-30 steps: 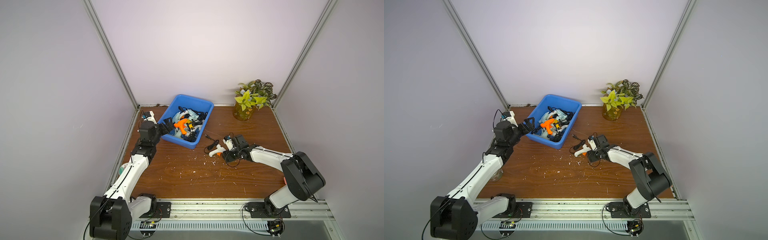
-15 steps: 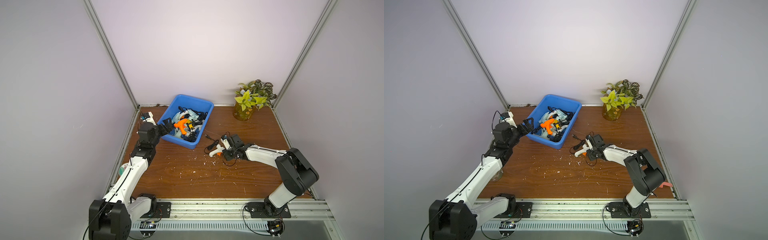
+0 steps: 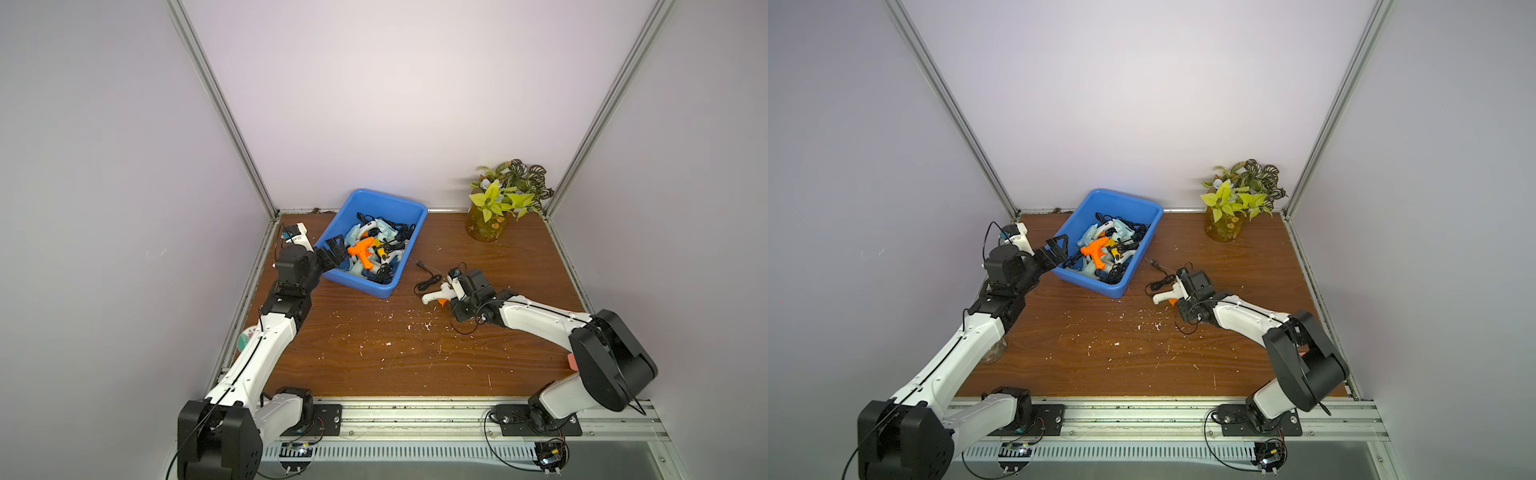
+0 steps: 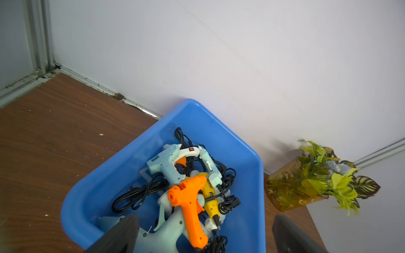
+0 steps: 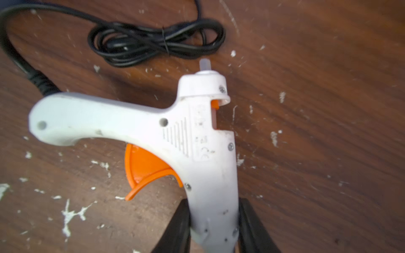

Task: Put the hot melt glue gun into the storage box
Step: Pick up the hot melt adhesive gun from the center of the board.

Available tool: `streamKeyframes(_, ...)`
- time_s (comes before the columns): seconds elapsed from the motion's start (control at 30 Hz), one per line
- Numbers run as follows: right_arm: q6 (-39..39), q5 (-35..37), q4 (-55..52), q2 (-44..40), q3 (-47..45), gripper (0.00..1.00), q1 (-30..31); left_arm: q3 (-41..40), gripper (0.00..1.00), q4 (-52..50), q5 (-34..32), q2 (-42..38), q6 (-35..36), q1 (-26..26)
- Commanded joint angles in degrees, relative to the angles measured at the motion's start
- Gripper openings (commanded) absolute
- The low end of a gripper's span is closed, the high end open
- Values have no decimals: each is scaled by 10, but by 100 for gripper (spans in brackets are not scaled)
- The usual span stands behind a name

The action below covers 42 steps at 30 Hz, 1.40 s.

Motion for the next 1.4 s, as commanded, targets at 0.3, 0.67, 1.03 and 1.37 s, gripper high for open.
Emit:
streamKeyframes(0.3, 65, 72, 103, -189, -44, 7, 2, 20, 100, 69, 105, 59, -41, -101)
streamKeyframes(0.67, 117, 49, 201, -254, -58, 8, 2, 98, 100, 156, 161, 190, -71, -263)
streamKeyframes(1.03, 136, 13, 240, -243, -59, 8, 2, 140, 94, 286, 237, 294, -144, -308)
streamKeyframes(1.37, 134, 3, 243, -234, -53, 8, 1, 174, 69, 371, 275, 360, -203, -310)
